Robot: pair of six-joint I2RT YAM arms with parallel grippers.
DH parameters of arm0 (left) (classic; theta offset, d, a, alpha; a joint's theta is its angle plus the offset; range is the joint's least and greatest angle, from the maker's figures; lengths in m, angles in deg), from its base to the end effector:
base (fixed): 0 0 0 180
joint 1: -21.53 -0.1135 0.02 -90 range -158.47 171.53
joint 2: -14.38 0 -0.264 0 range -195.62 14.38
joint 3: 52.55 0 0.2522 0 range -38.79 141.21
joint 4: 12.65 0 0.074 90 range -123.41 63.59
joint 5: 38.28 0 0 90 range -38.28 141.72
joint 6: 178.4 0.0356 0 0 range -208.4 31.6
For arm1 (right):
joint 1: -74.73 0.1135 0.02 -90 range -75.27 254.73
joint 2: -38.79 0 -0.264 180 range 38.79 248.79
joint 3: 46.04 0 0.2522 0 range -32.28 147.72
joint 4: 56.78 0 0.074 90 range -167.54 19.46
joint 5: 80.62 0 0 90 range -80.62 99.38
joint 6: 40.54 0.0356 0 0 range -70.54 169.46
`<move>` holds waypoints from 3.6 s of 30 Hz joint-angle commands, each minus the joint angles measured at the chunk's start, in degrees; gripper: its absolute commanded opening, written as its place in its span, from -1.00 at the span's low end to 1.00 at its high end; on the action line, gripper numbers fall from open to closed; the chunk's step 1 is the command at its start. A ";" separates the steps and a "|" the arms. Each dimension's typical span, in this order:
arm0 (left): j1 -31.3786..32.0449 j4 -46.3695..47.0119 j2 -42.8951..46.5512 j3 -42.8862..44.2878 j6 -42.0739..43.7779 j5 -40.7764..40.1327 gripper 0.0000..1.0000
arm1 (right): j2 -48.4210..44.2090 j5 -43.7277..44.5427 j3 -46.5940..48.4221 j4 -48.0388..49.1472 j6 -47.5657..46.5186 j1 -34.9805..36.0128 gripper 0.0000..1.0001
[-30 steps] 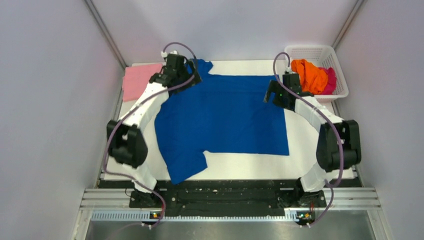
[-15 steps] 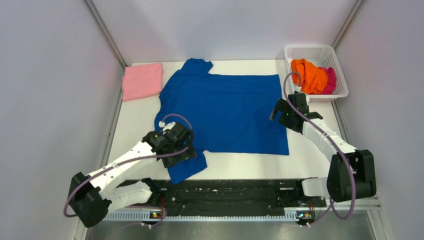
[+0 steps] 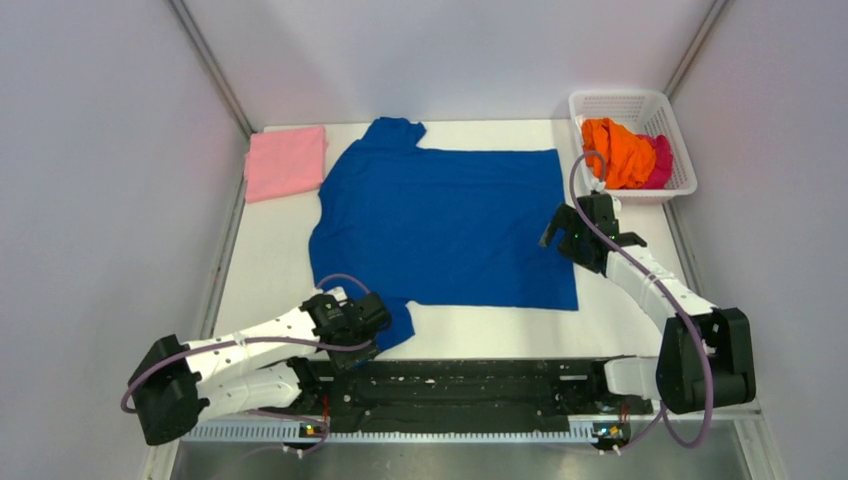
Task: Fold and stack the t-shirts
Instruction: Grab the side of the flattened tshirt closest away from the robot with both arms, then fold the flattened tshirt in 1/3 of the way
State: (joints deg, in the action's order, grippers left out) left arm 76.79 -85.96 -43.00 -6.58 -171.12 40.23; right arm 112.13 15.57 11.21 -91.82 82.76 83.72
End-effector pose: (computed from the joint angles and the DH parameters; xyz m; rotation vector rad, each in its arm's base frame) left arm 0.0827 -0.1068 0.1775 -0.7066 2.8348 -0.0204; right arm 0.2527 0.0361 0.2114 0.5650 2.3998 0.1894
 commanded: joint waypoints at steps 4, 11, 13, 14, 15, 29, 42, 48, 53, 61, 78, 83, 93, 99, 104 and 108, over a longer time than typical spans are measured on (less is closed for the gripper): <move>0.34 3.90 -1.19 -4.17 -7.12 -5.30 0.04 | -5.55 0.51 -2.18 0.90 0.56 0.46 0.97; 0.28 5.04 2.50 -5.77 -10.73 -11.20 0.04 | -8.40 -0.11 -3.99 -0.38 0.73 0.43 0.97; 0.28 4.32 3.73 -6.13 -12.45 -13.60 0.04 | -8.88 -0.30 -4.03 -0.42 0.84 0.43 0.97; 0.28 4.43 4.29 -6.30 -12.70 -15.02 0.03 | -9.03 -0.31 -4.01 -0.38 0.92 0.41 0.97; 0.24 4.67 4.83 -6.55 -12.85 -16.40 0.02 | -9.09 -0.35 -3.98 -0.40 0.97 0.48 0.97; 0.28 9.38 1.73 -5.48 -6.05 -17.94 -0.02 | -9.17 0.96 -1.96 -5.41 -0.49 0.21 0.97; -2.70 15.98 -11.37 -0.95 0.61 -11.44 -0.12 | -7.68 0.66 0.60 -7.90 -2.30 -0.53 0.97; -8.77 17.94 -16.06 2.44 8.77 -11.91 -0.43 | -7.41 0.57 0.38 -8.41 -2.32 -0.89 0.97; -10.09 14.63 -15.02 4.24 10.49 -10.96 -1.00 | -8.28 1.15 -0.29 -12.07 -1.28 -0.98 0.97; -10.09 5.24 -7.97 6.96 10.41 -6.95 -1.00 | -10.02 2.90 -6.31 -16.34 6.94 -0.93 0.92; -10.09 -3.64 -10.42 10.74 10.86 1.64 -1.00 | -8.85 4.25 -13.61 -14.13 13.65 -0.93 0.40; -10.86 -3.19 -10.67 12.75 11.76 1.07 -1.00 | -7.56 2.62 -14.25 -10.73 14.68 -0.93 0.07; -15.45 1.42 -8.18 14.47 16.26 3.86 -1.00 | -7.40 3.18 -10.99 -9.33 11.79 -0.98 -1.00; -21.58 5.98 -9.43 18.05 22.98 7.96 -1.00 | -3.57 1.91 -4.01 -8.65 8.80 -0.97 -1.00; -27.58 8.10 -12.14 22.15 27.78 11.09 -1.00 | 0.61 0.43 2.33 -8.60 7.35 -0.91 -1.00; -31.73 8.97 -16.53 26.42 30.88 14.72 -1.00 | 4.24 -0.05 7.61 -8.56 6.29 -0.97 -1.00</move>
State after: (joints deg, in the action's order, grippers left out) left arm 48.14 -79.95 -56.16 14.99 -145.22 50.92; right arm 113.77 16.25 13.11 -101.85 90.95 83.15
